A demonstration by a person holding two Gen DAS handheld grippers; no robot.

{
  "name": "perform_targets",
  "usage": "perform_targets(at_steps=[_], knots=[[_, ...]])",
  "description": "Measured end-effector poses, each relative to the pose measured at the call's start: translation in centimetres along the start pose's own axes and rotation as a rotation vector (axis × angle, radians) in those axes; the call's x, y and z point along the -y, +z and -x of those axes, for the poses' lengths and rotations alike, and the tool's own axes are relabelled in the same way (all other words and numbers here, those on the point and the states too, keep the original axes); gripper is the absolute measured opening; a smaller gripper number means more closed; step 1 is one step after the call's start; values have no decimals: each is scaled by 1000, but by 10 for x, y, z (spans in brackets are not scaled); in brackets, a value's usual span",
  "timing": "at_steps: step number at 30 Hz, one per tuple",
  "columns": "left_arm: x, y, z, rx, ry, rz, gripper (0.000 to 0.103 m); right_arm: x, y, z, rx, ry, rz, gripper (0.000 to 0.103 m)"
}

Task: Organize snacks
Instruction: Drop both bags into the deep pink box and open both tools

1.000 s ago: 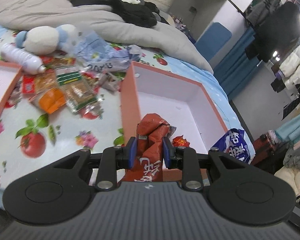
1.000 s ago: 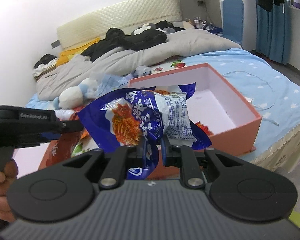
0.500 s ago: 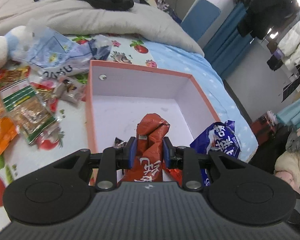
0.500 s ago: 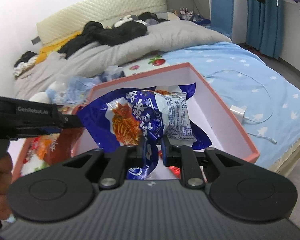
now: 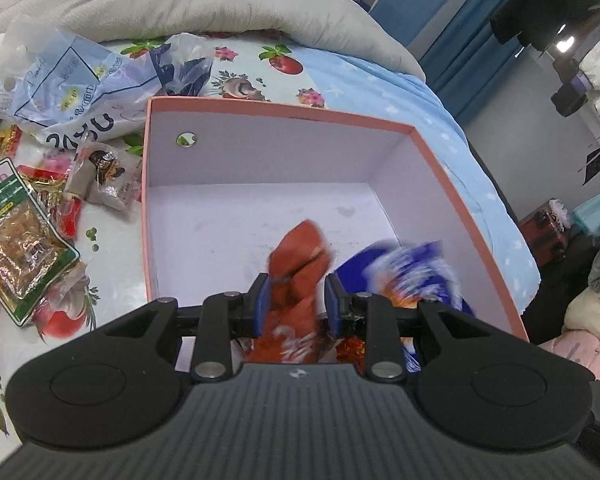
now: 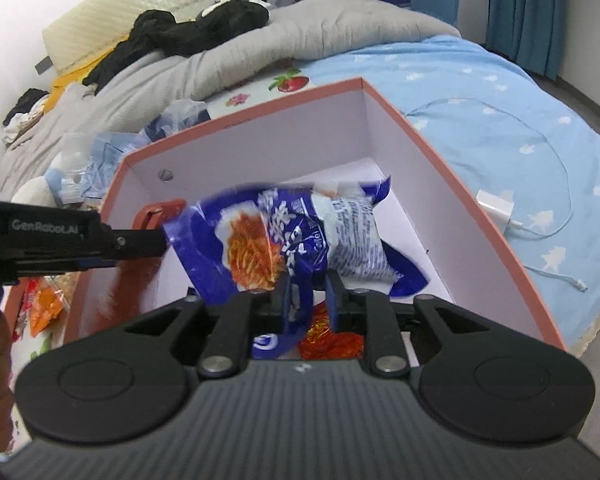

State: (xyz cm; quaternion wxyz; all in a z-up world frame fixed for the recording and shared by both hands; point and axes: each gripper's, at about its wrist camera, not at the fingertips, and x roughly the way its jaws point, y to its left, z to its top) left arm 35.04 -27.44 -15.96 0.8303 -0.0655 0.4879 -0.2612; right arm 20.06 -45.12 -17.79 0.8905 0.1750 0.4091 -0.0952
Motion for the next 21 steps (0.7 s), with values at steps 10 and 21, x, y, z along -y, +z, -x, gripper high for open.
perform_targets(at_steps=[10, 21], knots=[[10, -5, 30, 34, 15, -44, 37, 3, -6, 23, 23, 16, -37, 50], [25, -44, 122, 130, 13, -74, 37, -13, -29, 98, 126, 55, -24, 50]])
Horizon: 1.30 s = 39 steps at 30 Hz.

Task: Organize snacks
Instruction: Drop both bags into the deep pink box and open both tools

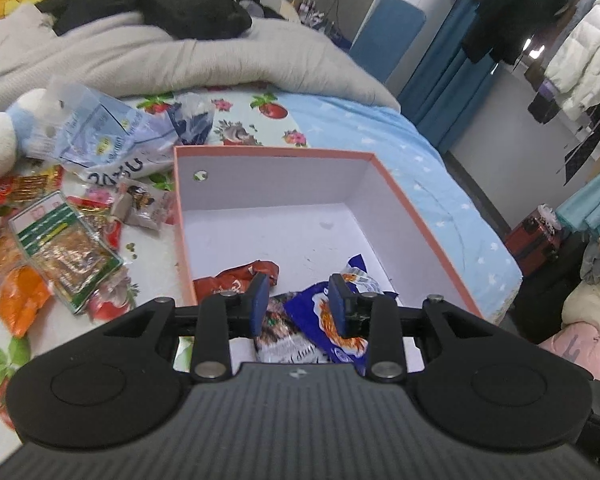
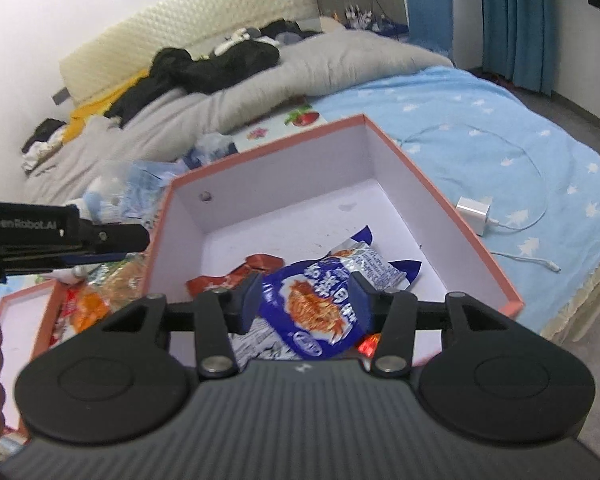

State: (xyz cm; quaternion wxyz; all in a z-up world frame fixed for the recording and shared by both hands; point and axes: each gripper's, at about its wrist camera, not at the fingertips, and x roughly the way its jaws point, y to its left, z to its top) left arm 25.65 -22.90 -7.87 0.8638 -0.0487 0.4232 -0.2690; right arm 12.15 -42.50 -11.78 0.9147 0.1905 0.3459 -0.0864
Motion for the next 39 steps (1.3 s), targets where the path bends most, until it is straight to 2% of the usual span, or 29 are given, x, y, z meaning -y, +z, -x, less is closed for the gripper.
perform_targets(at_steps=[12, 16, 20, 23, 30, 39], knots=[[1, -52, 106, 94, -25, -1, 37, -33, -32, 78, 94, 38, 35, 50], [-3, -70, 135, 114, -26, -15, 37, -41, -35, 94, 127, 43, 107, 50], [-10, -87, 165, 141, -2, -22, 37, -42, -30, 112, 169, 40, 135, 50], [-17, -99, 182, 163, 16, -8, 37, -42, -34, 117, 163, 48, 128, 50], [-35, -121, 216, 218, 73, 43, 37, -54, -63, 118, 141, 117, 117, 50], [-64, -162, 233, 186, 171, 83, 38, -92, -102, 120, 112, 216, 203, 50]])
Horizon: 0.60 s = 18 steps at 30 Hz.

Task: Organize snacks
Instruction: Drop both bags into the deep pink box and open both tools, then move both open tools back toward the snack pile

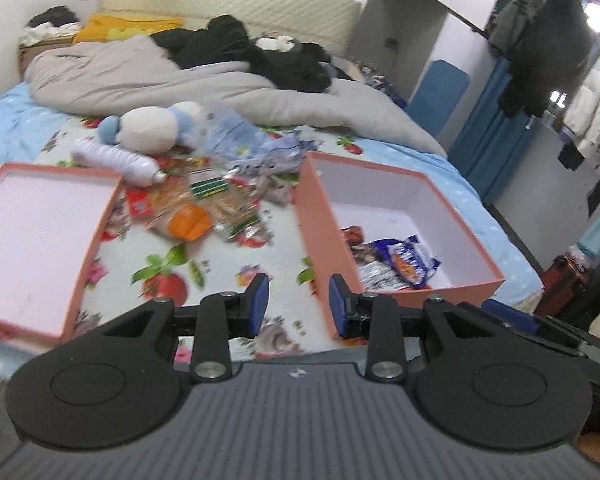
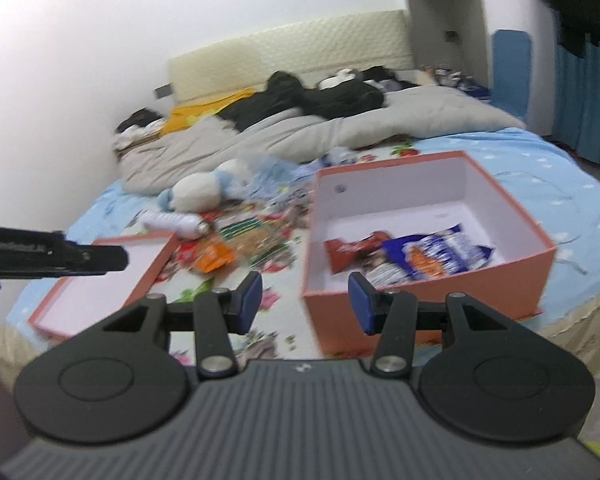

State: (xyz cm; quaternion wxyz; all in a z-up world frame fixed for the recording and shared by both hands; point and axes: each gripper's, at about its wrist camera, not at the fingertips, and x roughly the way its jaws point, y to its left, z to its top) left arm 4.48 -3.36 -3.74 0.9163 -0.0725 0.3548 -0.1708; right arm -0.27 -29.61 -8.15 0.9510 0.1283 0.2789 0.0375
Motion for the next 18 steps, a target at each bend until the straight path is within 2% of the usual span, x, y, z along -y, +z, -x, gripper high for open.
perform_targets(at_steps=[3, 8, 18], knots=[[-14, -9, 7, 6, 25, 46, 38, -11, -6, -4, -18, 41, 17, 50], [-30, -19, 7, -10, 42, 96, 38, -22, -8, -6, -20, 58, 45, 50], [-42, -11, -20, -60, 45, 111, 38, -35, -7, -29, -59, 71, 81, 50]])
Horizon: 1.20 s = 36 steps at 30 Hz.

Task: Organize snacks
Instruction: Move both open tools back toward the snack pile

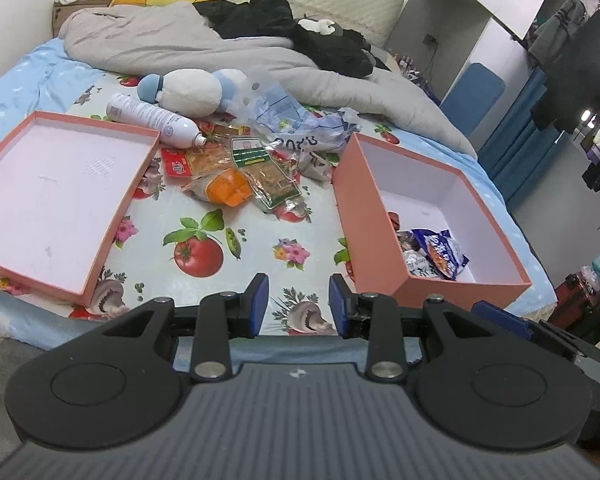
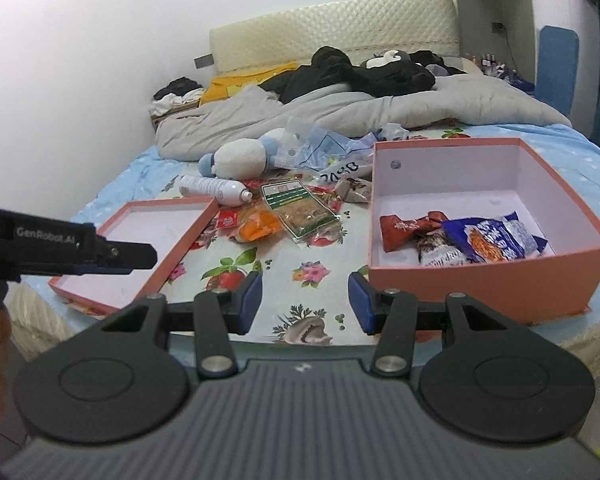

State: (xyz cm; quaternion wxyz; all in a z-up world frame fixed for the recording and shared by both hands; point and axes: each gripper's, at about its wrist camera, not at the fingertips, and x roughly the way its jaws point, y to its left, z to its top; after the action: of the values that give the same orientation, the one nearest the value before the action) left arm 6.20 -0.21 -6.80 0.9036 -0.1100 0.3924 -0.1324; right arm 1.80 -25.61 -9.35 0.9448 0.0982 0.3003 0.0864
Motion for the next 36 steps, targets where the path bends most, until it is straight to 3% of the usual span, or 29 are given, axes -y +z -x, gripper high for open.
perform_targets(at_steps=[19, 22, 29, 30, 31, 33, 36], knots=[[-53, 60, -94, -107, 46, 61, 39, -14, 44, -106, -71, 10, 29, 50], [-65, 71, -113, -115, 62, 75, 51, -17, 51, -131, -86, 10, 51, 50], [-94, 96, -170, -149, 81, 101, 58, -18, 60, -196, -152, -8, 118, 50], [-98, 99, -179, -155, 73, 96, 58, -17, 61, -206, -162, -15, 128, 52], [-100, 102, -187, -162, 66, 83, 58, -16, 61, -217, -174, -21, 138, 66], [-107, 108, -207, -184, 66, 68, 61, -16, 59, -236, -192, -36, 163, 83], [-116, 113, -230, -205, 32, 55, 70, -17, 59, -264, -205, -33, 214, 83]])
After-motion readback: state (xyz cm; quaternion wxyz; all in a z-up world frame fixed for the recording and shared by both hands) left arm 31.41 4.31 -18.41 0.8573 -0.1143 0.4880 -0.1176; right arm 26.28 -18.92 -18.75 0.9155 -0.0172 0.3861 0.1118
